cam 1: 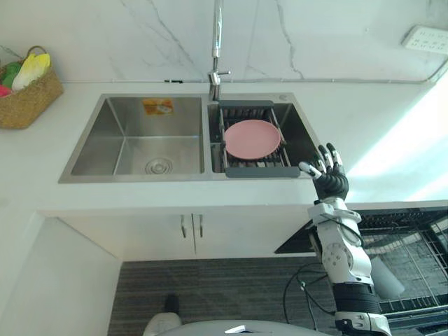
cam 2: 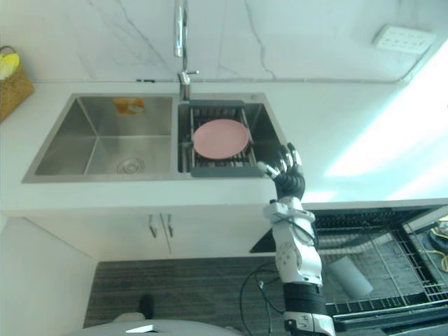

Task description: Walk over to the sink, pick up the cup, carry it to the dishwasher, place the cup inside the dishwasher, then close the dishwasher door

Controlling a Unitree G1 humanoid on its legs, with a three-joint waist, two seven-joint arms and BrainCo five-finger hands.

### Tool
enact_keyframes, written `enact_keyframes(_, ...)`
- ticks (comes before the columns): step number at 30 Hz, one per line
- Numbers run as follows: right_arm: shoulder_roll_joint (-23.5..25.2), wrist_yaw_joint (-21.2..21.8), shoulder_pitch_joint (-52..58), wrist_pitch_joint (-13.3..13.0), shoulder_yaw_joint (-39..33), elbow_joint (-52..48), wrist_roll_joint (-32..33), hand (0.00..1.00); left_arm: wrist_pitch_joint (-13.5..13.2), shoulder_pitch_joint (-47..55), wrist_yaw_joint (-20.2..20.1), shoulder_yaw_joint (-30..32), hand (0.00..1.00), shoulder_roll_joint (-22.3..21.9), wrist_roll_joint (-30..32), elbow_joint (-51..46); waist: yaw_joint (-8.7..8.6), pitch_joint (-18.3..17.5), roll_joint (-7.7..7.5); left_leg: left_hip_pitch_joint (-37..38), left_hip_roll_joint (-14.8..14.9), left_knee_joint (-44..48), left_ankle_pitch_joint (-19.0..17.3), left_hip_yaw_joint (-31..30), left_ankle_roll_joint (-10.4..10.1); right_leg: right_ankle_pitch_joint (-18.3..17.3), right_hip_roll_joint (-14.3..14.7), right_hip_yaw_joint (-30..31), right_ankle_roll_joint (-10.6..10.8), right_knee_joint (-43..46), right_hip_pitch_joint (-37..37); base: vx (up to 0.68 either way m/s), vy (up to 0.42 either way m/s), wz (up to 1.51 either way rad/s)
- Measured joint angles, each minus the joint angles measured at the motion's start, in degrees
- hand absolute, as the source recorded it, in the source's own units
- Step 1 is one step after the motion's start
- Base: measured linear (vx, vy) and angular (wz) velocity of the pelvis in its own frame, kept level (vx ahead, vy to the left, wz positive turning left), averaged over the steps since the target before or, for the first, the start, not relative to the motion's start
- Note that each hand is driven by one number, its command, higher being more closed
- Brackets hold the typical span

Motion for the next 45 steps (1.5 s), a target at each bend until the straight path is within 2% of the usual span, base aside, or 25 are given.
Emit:
enact_keyframes(3, 0.0, 0.0, 0.0, 0.0, 0.1, 0.0, 0.0, 0.00, 0.0, 0.0, 0.0, 0.0, 0.00, 0.0, 0.0, 0.0, 0.07, 0.0, 0.02, 0.1, -0.2, -0.1, -0.2, 0.0, 0.1, -0.7, -0.1, 0.2, -0.3, 0.6, -0.3, 0.00, 0.000, 0.00)
enact_keyframes(6, 1.9, -0.1, 1.3, -0.7, -0.1, -0.3, 0.1, 0.00, 0.4, 1.3, -0.2, 0.1, 0.00, 0.3, -2.8, 0.1, -0.31, 0.4, -0.60, 2.5, 0.3, 0.6, -3.1, 3.1, 2.4, -7.7, 1.0, 8.9, -1.9, 5.1, -0.7, 0.02, -0.021, 0.16)
enact_keyframes(8, 2.8, -0.2, 2.6, -2.1, 0.2, -0.8, 0.2, 0.00, 1.8, 1.4, -0.6, 1.2, 0.00, 0.4, -5.2, 0.1, -0.13, 0.9, -1.64, -1.1, 1.3, 11.4, -6.5, 4.1, 0.9, -8.9, 1.5, 12.9, -2.4, 7.3, -0.1, 0.07, -0.023, 0.28)
enact_keyframes(10, 5.7, -0.9, 2.5, -3.2, 1.0, -3.7, 0.1, 0.00, 4.3, 1.5, -1.5, 4.7, 0.00, -0.6, -7.9, 0.1, 0.35, 1.9, -1.81, -4.5, 3.4, 20.7, -8.9, 6.5, 1.1, -8.6, 2.5, 15.5, -2.0, 9.3, 0.5, 0.04, 0.009, 0.03)
enact_keyframes(12, 6.6, -2.3, 1.7, -4.7, 1.2, -5.7, 0.0, 0.00, 6.3, 1.3, -1.5, 5.7, 0.00, -1.5, -10.9, 0.2, 0.30, 3.4, -0.28, -1.5, 4.9, 17.8, -8.5, 6.7, 0.6, -11.5, 4.4, 19.3, -4.2, 11.3, -0.8, -0.10, -0.063, 0.14)
enact_keyframes(14, 6.4, -4.6, 1.1, -5.9, 0.7, -7.5, -0.2, 0.00, 8.6, -0.1, -1.9, 6.7, 0.00, -1.3, -12.7, 1.2, -0.44, 4.0, -0.25, -0.5, 4.8, 16.6, -7.4, 5.1, -0.5, -11.4, 5.7, 20.8, -3.8, 11.1, -0.3, -0.15, -0.098, 0.13)
enact_keyframes(18, 4.3, -9.7, 1.5, -6.6, -2.4, -12.4, -1.8, 0.00, 12.4, -1.3, -3.0, 6.5, 0.00, -1.9, -12.7, 1.8, -1.22, 3.3, 2.61, 4.6, 5.1, 5.8, -4.6, 5.8, -1.9, -11.8, 7.0, 24.0, -5.5, 11.3, -3.5, -0.11, -0.037, -0.51)
enact_keyframes(20, 3.6, -11.3, 3.0, -6.7, -5.7, -14.4, -1.8, 0.00, 12.6, -1.3, -3.0, 6.0, 0.00, -1.6, -11.5, 2.1, -2.35, 3.0, 3.07, 4.9, 5.0, 3.4, -3.9, 6.9, -1.8, -11.3, 6.9, 24.1, -5.5, 11.0, -4.8, -0.01, 0.022, -0.38)
enact_keyframes(22, 3.6, -12.5, 5.4, -6.6, -8.7, -15.3, -2.0, 0.00, 12.6, -1.4, -2.8, 4.4, 0.00, -0.8, -11.2, 2.5, -2.88, 2.2, 2.18, 4.8, 4.3, 2.8, -4.2, 7.6, -1.6, -11.1, 5.8, 23.9, -5.4, 11.5, -6.2, 0.06, 0.063, -0.36)
enact_keyframes(23, 3.8, -13.6, 7.1, -6.5, -9.0, -16.3, -2.2, 0.00, 12.6, -1.4, -2.6, 3.4, 0.00, -0.2, -11.2, 3.2, -3.12, 1.7, 0.93, 5.2, 2.7, 2.9, -5.4, 7.5, -1.0, -12.6, 3.9, 24.1, -5.5, 15.4, -8.3, 0.09, 0.082, -0.33)
enact_keyframes(25, 3.8, -14.9, 7.7, -6.5, -8.9, -16.6, -2.4, 0.00, 12.7, -1.5, -2.9, 1.7, 0.00, 0.2, -11.2, 4.7, -3.40, 1.6, 0.56, 6.6, 1.9, 2.7, -6.1, 7.9, -0.9, -13.1, 2.8, 23.9, -5.1, 24.1, -11.6, 0.13, 0.031, -0.44)
enact_keyframes(26, 4.0, -15.9, 7.8, -6.5, -8.2, -16.8, -3.1, 0.00, 12.6, -1.7, -3.1, 1.3, 0.00, 0.4, -11.1, 5.1, -3.34, 1.6, 0.54, 6.9, 2.0, 3.5, -6.2, 8.7, -0.9, -12.4, 2.6, 24.2, -6.2, 30.4, -14.8, 0.12, 0.012, -0.44)
enact_keyframes(28, 4.4, -19.2, 7.9, -6.6, -8.9, -17.3, -5.4, 0.00, 12.6, -1.8, -3.4, -0.2, 0.00, 1.4, -11.2, 5.3, -3.95, 2.5, 2.19, 8.3, 4.9, 5.4, -7.3, 8.5, -1.0, -11.0, 2.5, 23.9, -8.8, 38.4, -18.1, 0.10, -0.004, -0.12)
enact_keyframes(30, 4.4, -20.2, 7.9, -7.1, -9.1, -19.1, -6.4, 0.00, 12.9, -1.6, -2.9, 0.0, 0.00, 2.2, -11.6, 5.9, -4.04, 1.7, 1.00, 8.3, 5.7, 7.0, -8.6, 8.7, -1.9, -12.6, 1.1, 22.2, -9.3, 31.2, -17.7, 0.10, -0.064, -0.07)
enact_keyframes(32, 4.4, -20.1, 7.8, -7.4, -9.0, -20.0, -6.7, 0.00, 13.7, -1.1, -2.8, 1.8, 0.00, 3.7, -13.6, 5.9, -3.24, 0.9, -0.99, 8.2, 6.6, 8.7, -10.1, 9.7, -3.5, -7.4, -0.1, 22.3, -9.3, 20.4, -17.0, 0.12, -0.198, -0.28)
enact_keyframes(33, 4.4, -19.5, 7.6, -7.4, -8.9, -20.1, -6.6, 0.00, 13.8, -0.5, -3.5, 2.9, 0.00, 4.5, -14.2, 6.0, -2.86, 0.6, -2.01, 8.1, 7.8, 10.7, -11.6, 10.4, -5.4, -2.1, 0.1, 22.5, -3.1, 16.8, -16.3, 0.07, -0.307, -0.33)
enact_keyframes(35, 3.2, -18.2, 7.6, -7.3, -9.6, -20.1, -6.6, 0.00, 13.7, -0.3, -3.6, 4.8, 0.00, 2.8, -14.8, 6.5, -2.99, 0.2, 0.12, 9.2, 12.2, 10.6, -12.6, 10.3, -7.6, -3.5, 4.8, 20.7, -3.3, 14.8, -14.3, 0.07, -0.297, -0.24)
enact_keyframes(36, 2.0, -17.7, 7.6, -7.1, -9.8, -20.2, -6.6, 0.00, 13.8, 0.0, -2.9, 6.2, 0.00, 1.6, -16.4, 6.8, -3.07, -0.6, 2.36, 9.1, 14.7, 10.1, -12.5, 10.7, -7.9, -3.3, 7.1, 19.7, -4.2, 13.6, -14.3, 0.11, -0.214, -0.20)
enact_keyframes(37, 0.6, -17.3, 7.6, -6.5, -9.7, -20.2, -6.5, 0.00, 13.9, 0.1, -1.7, 8.3, 0.00, 0.4, -19.1, 7.3, -3.21, -0.8, 3.81, 8.8, 16.4, 9.7, -12.4, 11.1, -7.7, -3.5, 8.7, 18.8, -4.8, 13.6, -14.6, 0.12, -0.198, -0.14)
enact_keyframes(39, -0.4, -16.1, 7.6, -5.7, -10.1, -20.1, -6.0, 0.00, 13.8, -0.1, -1.2, 11.6, 0.00, -1.0, -21.3, 8.1, -3.42, -0.9, 4.56, 6.7, 17.9, 12.7, -10.5, 11.3, -6.3, -4.3, 9.8, 17.3, -6.0, 13.5, -15.3, 0.09, -0.185, 0.13)
enact_keyframes(40, -0.4, -15.6, 7.6, -4.8, -10.1, -20.1, -6.1, 0.00, 13.3, -0.5, -1.5, 12.9, 0.00, -1.3, -21.3, 7.9, -3.54, -0.7, 3.62, 2.7, 18.0, 18.8, -9.3, 11.5, -1.4, -4.6, 9.4, 16.7, -6.5, 12.8, -15.0, 0.07, -0.199, 0.32)
enact_keyframes(42, -0.6, -15.0, 7.4, -4.0, -10.1, -20.2, -6.2, 0.00, 12.9, -1.2, -1.6, 13.4, 0.00, -1.4, -20.8, 7.5, -3.74, 0.0, 3.10, -2.9, 19.1, 27.3, -7.5, 9.9, 1.9, -3.7, 9.8, 15.6, -7.8, 9.5, -12.0, 0.08, -0.193, 0.52)
enact_keyframes(43, -0.7, -15.0, 7.4, -3.9, -10.1, -20.1, -6.2, 0.00, 12.9, -1.2, -1.7, 13.3, 0.00, -1.8, -20.4, 7.4, -3.61, 0.5, 2.68, -4.5, 19.1, 29.3, -9.2, 8.5, 0.3, -3.3, 10.0, 15.6, -8.1, 8.6, -10.9, 0.12, -0.114, 0.39)
enact_keyframes(44, -0.4, -14.9, 7.2, -3.9, -9.5, -19.8, -6.2, 0.00, 13.0, -1.2, -1.8, 12.6, 0.00, -3.1, -20.0, 7.3, -2.58, 0.4, 3.00, -4.6, 16.1, 29.6, -13.3, 6.4, -2.6, -2.5, 9.7, 15.8, -8.5, 7.0, -9.4, 0.11, -0.023, 0.04)
enact_keyframes(45, -0.2, -14.9, 6.9, -3.9, -9.1, -19.6, -6.2, 0.00, 13.0, -0.7, -2.3, 12.5, 0.00, -3.4, -20.0, 6.8, -2.13, 0.4, 3.21, -4.0, 13.5, 27.0, -14.4, 6.1, -2.5, -2.1, 9.4, 15.9, -8.2, 6.1, -8.6, 0.09, 0.020, -0.14)
